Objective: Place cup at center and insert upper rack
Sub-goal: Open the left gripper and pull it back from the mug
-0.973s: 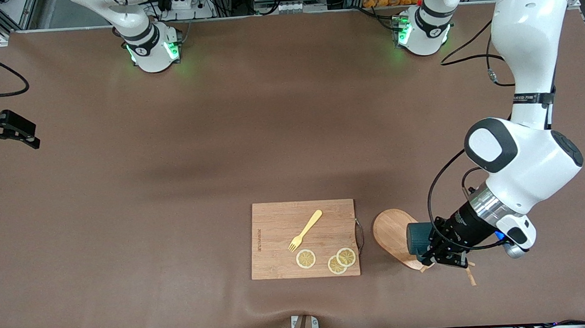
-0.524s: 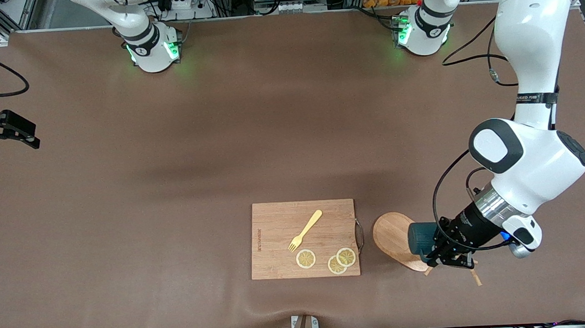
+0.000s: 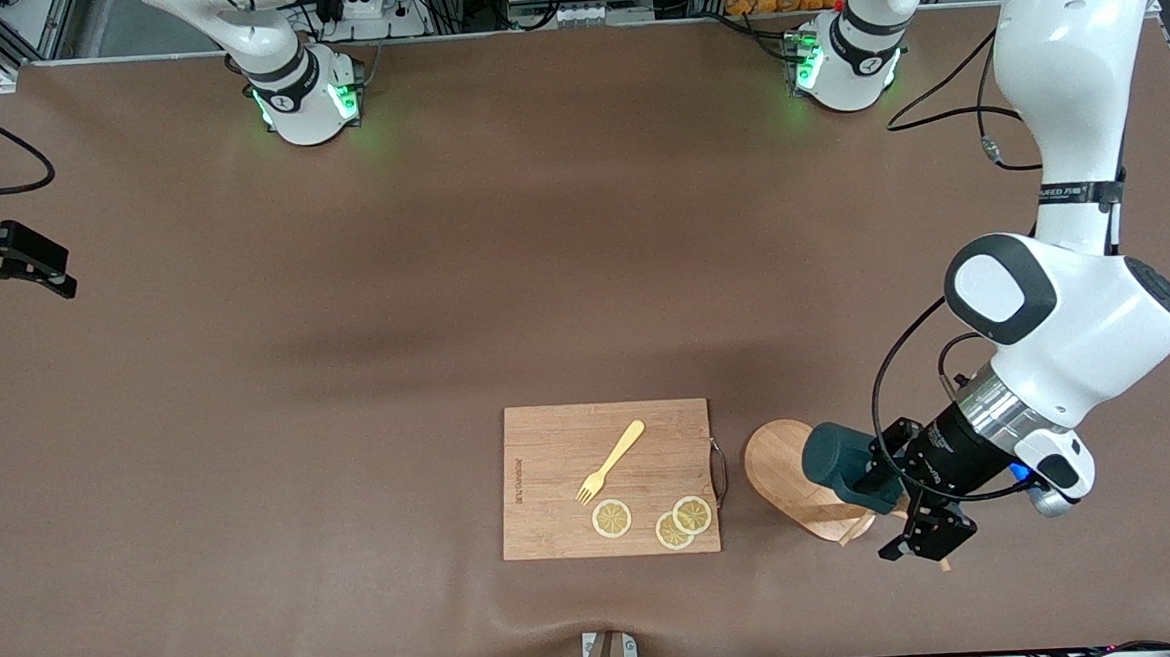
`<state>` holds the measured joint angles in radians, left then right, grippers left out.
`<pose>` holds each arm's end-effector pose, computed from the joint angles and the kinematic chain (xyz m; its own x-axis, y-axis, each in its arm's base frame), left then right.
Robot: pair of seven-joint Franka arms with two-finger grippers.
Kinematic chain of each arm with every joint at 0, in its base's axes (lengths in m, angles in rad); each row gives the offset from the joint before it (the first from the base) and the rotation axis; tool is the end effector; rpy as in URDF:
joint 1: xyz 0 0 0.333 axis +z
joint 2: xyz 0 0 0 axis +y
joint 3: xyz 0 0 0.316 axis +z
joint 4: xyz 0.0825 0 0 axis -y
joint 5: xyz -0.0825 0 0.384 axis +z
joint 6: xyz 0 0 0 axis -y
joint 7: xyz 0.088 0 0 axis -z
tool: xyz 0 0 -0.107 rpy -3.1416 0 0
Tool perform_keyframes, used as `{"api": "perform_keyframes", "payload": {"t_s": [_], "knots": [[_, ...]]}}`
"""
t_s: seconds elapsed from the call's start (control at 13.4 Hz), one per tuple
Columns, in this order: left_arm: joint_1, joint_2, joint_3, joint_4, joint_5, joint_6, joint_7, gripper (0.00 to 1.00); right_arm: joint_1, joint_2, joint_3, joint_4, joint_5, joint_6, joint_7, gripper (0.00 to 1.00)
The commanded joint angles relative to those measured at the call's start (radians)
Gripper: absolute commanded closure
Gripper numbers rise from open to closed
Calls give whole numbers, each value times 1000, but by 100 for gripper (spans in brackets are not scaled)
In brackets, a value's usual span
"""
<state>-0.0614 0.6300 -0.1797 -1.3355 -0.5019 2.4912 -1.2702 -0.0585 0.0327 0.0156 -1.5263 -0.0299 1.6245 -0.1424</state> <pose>0.7540 -0.1460 0.4244 0.2570 0.8796 -0.4003 0.8561 -0.0149 0.5166 0.5699 -0.0277 0.6322 0.9930 0.1009 0.0606 0.0987 -0.9944 0.0384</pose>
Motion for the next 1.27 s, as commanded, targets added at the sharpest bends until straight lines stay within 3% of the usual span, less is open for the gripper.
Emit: {"api": "perform_keyframes", "payload": {"t_s": [0.0, 0.22, 0.75, 1.2], "knots": [[31, -104, -1, -28, -4, -148, 3, 0, -11, -13, 9, -3, -5, -9, 14, 0], [43, -171, 2, -28, 28, -261, 5, 0, -11, -13, 9, -3, -5, -8, 14, 0], [41, -298, -12, -33, 394, -492, 83, 0, -11, -13, 11, -3, -5, -8, 14, 0], [83, -475, -4, -54, 396, -854, 582, 0, -12, -13, 11, -3, -4, -8, 14, 0]]}}
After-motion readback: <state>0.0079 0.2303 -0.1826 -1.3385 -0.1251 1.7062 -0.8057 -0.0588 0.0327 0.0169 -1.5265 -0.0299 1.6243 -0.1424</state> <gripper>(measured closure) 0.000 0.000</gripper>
